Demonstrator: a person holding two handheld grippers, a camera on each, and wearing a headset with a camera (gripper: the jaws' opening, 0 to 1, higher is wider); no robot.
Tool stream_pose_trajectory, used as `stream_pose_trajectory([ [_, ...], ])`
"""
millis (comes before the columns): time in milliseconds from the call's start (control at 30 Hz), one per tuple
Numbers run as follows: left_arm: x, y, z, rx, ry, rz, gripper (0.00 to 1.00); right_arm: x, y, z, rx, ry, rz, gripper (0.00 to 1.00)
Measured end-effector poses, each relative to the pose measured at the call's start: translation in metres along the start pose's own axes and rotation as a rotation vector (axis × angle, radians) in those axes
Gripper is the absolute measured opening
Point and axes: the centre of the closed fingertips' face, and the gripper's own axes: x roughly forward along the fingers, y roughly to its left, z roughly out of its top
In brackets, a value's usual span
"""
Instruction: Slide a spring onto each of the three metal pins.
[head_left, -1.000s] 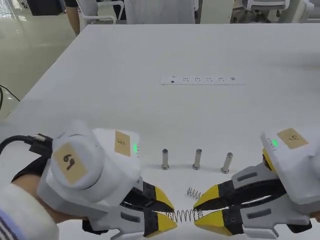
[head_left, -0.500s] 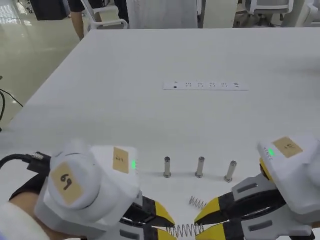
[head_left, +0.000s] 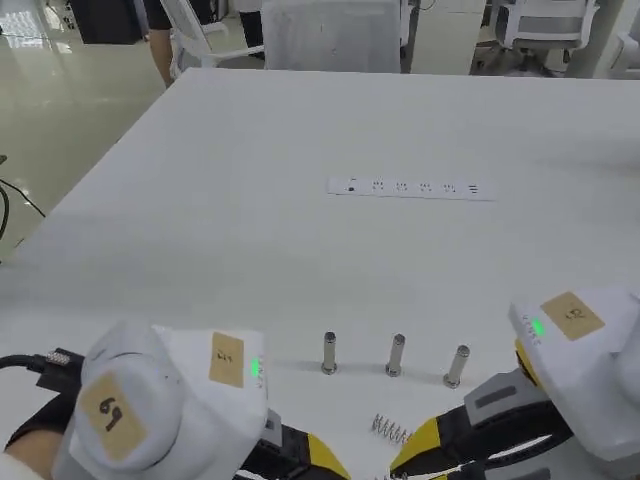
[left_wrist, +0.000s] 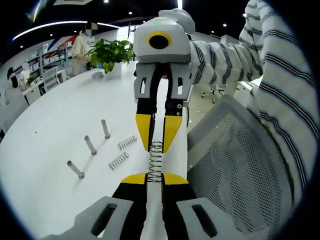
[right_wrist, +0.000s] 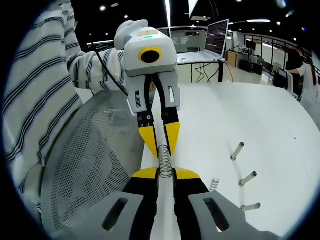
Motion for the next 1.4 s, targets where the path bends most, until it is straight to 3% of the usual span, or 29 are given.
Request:
stream_pose_trajectory([
  [500,0.005,-0.003,0.004,-0.016,-0.057,0.008,0.02,-0.006,0.002,-0.002,-0.079,0.126,0.01,0.08],
  [967,0.015,0.002,0.006,-0.027,-0.101,0.038,0.02,-0.008,-0.005,-0.01,-0.118,0.232,0.024,0.08],
  [1400,0.017,0.005,0.006,-0.053,-0.132,0.067,0.02,-0.008,-0.007,-0.008,-0.173,0.285,0.04,0.08],
])
